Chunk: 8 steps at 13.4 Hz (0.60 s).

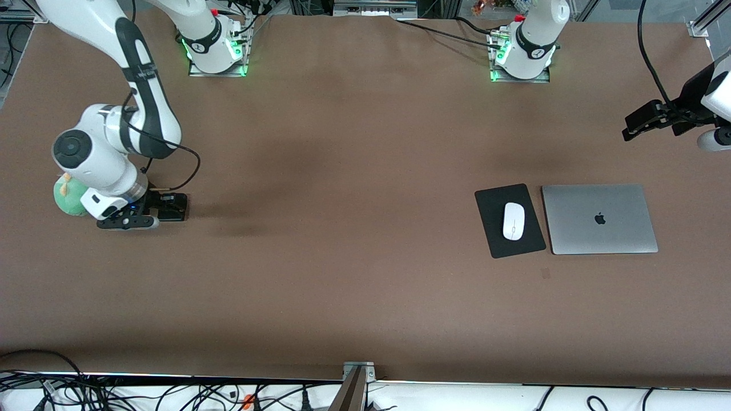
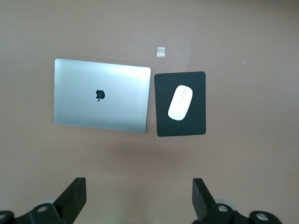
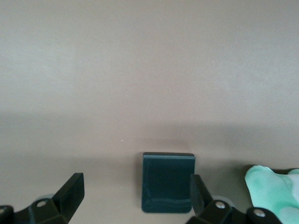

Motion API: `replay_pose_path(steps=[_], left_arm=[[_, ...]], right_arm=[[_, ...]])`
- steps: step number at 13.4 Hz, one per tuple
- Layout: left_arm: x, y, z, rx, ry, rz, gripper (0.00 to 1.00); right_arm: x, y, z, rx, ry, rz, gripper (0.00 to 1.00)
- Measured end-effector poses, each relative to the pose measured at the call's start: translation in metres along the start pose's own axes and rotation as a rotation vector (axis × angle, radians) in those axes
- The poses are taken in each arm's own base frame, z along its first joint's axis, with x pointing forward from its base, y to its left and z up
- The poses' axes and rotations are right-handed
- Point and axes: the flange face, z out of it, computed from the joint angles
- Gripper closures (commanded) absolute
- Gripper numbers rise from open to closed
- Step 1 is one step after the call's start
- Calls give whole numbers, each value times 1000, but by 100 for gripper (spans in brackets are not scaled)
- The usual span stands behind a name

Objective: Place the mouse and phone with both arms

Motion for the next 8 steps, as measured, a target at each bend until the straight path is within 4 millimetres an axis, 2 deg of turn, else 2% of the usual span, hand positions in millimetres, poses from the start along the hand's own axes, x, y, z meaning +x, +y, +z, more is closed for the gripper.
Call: replay_pose_path(steps=[2, 5, 8], left_arm=[[5, 0, 3, -1, -3, 0, 0], [10, 1, 1, -3, 4, 0, 0], [11, 0, -2, -4, 10, -1, 0]], right_arm=[[8, 1, -48, 37, -39, 2, 0], [14, 6, -131, 86, -106, 10, 0], [17, 9, -203, 108, -75, 34, 0]])
